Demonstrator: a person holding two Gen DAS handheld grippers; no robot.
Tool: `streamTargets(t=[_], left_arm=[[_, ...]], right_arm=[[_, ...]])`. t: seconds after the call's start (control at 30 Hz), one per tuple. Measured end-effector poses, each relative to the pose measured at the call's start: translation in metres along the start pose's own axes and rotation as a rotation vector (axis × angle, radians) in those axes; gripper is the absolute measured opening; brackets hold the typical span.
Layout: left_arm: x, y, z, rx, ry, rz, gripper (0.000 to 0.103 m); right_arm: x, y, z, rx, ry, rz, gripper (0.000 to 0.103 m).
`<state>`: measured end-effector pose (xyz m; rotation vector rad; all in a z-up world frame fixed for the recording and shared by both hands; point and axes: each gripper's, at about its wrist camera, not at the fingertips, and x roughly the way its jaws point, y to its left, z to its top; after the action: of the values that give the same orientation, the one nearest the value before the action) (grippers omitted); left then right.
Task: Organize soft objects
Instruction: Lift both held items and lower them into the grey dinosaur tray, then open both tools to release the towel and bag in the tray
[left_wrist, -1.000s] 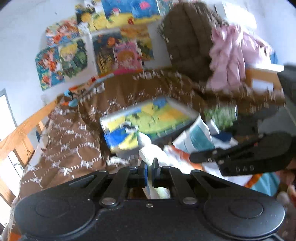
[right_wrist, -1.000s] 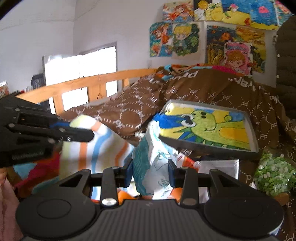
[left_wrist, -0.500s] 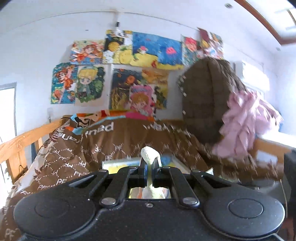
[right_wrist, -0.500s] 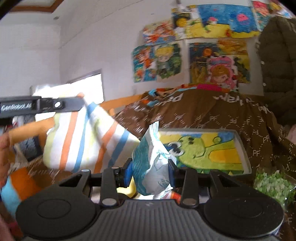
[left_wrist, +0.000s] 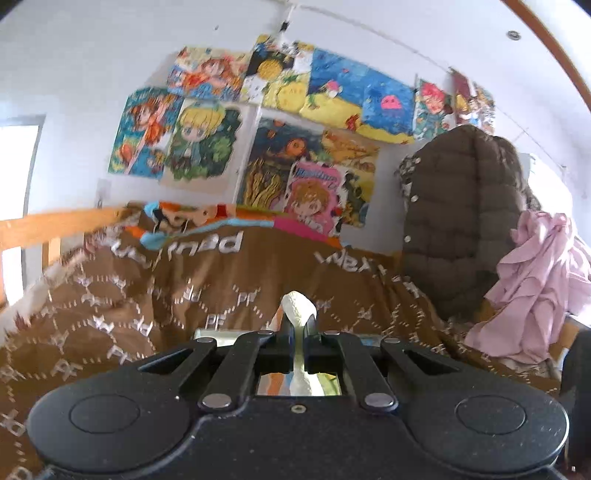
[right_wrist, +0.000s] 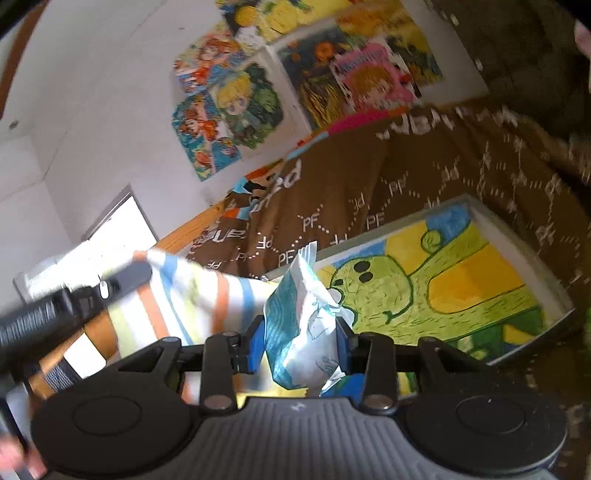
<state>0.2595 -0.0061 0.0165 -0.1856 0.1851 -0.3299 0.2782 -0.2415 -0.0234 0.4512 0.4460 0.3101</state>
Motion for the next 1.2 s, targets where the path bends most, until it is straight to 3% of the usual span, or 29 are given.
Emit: streamTargets(t=[0.1, 0.37, 0.6, 0.73, 0.87, 0.97, 1.07, 1.2], left_arm=[[0.022, 0.019, -0.015, -0.075, 0.045, 0.011, 0.004], [0.053, 0.05, -0.052, -0.154, 0.133, 0.046, 0.004], [0.071, 0.056, -0.071, -0.168, 0.244, 0.072, 0.004], [0.079, 0.053, -0.079, -0.147, 0.329, 0.061, 0.005], [0.081, 0.047, -0.083, -0.106, 0.361, 0.059, 0.007], [0.081, 0.049, -0.082, -0.128, 0.377, 0.054, 0.012], [0.08, 0.049, -0.081, -0.158, 0.392, 0.05, 0.02], [0.074, 0.043, -0.076, -0.154, 0.396, 0.043, 0.041]], right_arm=[[0.025, -0.005, 0.003, 0.038, 0.025, 0.002, 0.042], [0.061, -0.014, -0.011, 0.074, 0.112, -0.019, 0.042], [0.072, -0.016, -0.022, 0.075, 0.16, -0.072, 0.043], [0.072, -0.019, -0.026, 0.085, 0.172, -0.08, 0.05], [0.069, -0.023, -0.022, 0.095, 0.163, -0.098, 0.053], [0.065, -0.025, -0.019, 0.101, 0.156, -0.103, 0.057], [0.061, -0.027, -0.014, 0.115, 0.148, -0.095, 0.068], [0.049, -0.026, -0.005, 0.128, 0.131, -0.089, 0.08]])
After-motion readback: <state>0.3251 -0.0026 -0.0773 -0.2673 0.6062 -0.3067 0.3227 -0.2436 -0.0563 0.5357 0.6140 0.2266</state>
